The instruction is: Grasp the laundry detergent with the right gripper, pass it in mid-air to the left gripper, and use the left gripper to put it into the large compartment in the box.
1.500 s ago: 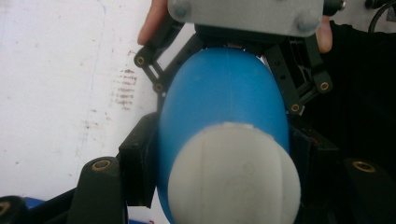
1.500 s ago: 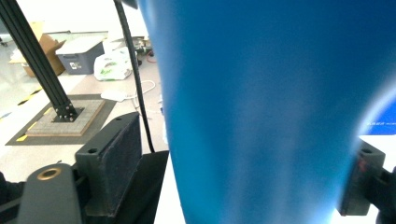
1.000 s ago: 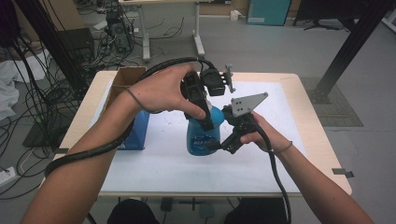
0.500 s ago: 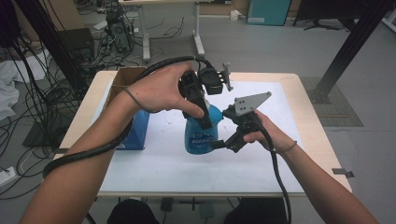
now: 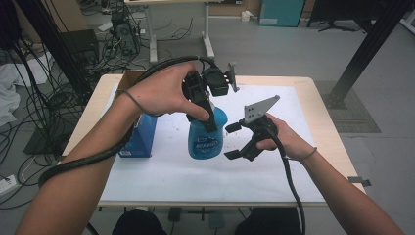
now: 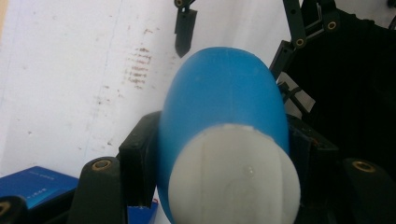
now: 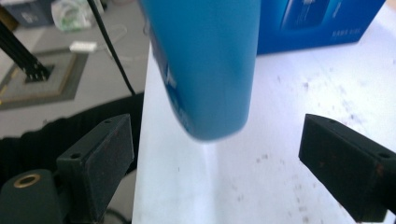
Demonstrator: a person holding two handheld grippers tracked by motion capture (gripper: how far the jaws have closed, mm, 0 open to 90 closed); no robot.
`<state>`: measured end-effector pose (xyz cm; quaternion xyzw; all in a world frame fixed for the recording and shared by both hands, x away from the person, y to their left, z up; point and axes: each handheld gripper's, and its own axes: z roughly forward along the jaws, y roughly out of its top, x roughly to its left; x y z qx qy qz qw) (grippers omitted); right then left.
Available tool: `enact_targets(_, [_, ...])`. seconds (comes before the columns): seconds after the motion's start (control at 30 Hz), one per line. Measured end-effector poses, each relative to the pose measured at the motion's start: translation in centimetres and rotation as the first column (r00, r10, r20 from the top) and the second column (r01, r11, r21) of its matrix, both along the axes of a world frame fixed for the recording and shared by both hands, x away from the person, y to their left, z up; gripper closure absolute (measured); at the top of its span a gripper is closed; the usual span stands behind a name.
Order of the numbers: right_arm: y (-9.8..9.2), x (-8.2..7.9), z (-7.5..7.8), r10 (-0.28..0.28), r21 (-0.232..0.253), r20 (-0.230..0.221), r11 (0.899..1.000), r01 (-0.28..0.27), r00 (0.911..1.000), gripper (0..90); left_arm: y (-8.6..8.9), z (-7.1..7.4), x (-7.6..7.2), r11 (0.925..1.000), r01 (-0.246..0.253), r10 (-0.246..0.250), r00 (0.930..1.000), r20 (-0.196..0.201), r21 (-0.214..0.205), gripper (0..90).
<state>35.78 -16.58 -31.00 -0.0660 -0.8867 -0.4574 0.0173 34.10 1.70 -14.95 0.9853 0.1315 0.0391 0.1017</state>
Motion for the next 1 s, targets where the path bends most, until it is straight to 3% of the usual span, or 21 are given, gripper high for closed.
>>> enact_targets(0.13, [-0.1, 0.0, 0.0, -0.006, -0.091, -0.002, 0.996, 0.006, 1.0000, 10.2, 0.3, 0.1, 0.1, 0.9999, -0.017, 0.017, 0.9998, 0.006, 0.002, 37.6])
enact_targets(0.23, [0.0, 0.0, -0.1, -0.007, -0.168, -0.013, 0.986, 0.004, 0.9999, 9.4, 0.5, 0.2, 0.2, 0.9996, -0.027, 0.027, 0.9996, 0.004, 0.009, 37.6])
enact_targets(0.37, [0.0, 0.0, -0.3, -0.017, -0.272, -0.018, 0.962, 0.011, 0.9997, 7.3, 0.8, 0.4, 0.3, 0.9990, -0.043, 0.043, 0.9991, 0.005, 0.014, 37.6])
enact_targets(0.47, [0.1, 0.1, -0.6, -0.030, -0.346, -0.021, 0.938, 0.020, 0.9993, 6.4, 1.0, 0.6, 0.4, 0.9983, -0.057, 0.057, 0.9983, 0.011, 0.016, 37.6])
enact_targets(0.67, [0.2, 0.2, -0.9, -0.041, -0.436, -0.023, 0.900, 0.027, 0.9989, 5.8, 1.5, 1.0, 0.8, 0.9934, -0.114, 0.114, 0.9933, 0.021, 0.015, 37.6])
enact_targets(0.93, [0.1, 0.4, -1.7, -0.048, -0.524, -0.030, 0.851, 0.026, 0.9984, 5.5, 2.5, 1.5, 1.6, 0.9746, -0.222, 0.221, 0.9746, 0.034, 0.028, 37.6])
enact_targets(1.0, [0.0, 0.4, -1.8, -0.055, -0.534, -0.034, 0.845, 0.028, 0.9979, 5.5, 2.7, 1.7, 1.7, 0.9679, -0.251, 0.250, 0.9677, 0.034, 0.021, 37.6])
